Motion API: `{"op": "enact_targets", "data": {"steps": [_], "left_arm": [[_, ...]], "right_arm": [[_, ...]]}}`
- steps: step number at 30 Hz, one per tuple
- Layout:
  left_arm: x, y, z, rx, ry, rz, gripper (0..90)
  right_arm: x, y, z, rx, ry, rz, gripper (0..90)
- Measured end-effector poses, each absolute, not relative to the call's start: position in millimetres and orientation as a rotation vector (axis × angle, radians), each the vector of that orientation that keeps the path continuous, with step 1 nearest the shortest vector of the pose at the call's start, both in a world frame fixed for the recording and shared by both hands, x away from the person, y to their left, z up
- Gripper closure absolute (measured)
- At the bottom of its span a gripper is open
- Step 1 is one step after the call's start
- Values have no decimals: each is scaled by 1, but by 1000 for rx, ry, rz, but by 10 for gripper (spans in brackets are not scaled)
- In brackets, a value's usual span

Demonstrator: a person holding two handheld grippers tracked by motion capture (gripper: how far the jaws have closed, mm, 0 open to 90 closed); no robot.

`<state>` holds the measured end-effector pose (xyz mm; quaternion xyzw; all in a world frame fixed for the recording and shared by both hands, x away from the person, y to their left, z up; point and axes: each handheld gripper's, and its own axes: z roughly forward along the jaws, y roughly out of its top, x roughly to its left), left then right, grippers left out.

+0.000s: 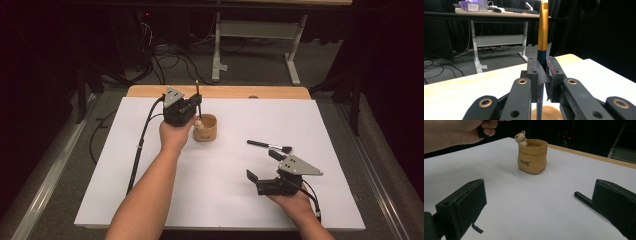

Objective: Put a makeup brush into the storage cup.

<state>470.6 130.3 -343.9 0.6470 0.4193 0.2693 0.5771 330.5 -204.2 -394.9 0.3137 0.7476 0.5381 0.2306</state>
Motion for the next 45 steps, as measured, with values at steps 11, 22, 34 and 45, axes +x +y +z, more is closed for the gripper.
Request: {"op": "enact_targets", "data": {"steps": [11,22,34,45], "left_arm": [[470,134,-358,1530,1009,606,826],[468,131,-368,1552,1022,583,826],[467,130,-376,1578,1030,572,825],[467,131,-374,1591,1041,580,769]], "right_arm": [[331,-204,-396,862,2065,1474,12],[330,-204,-396,868,2068,1470,12],[331,-203,-397,862,2074,1462,13],[331,-202,-397,856,2073,1462,13]]}}
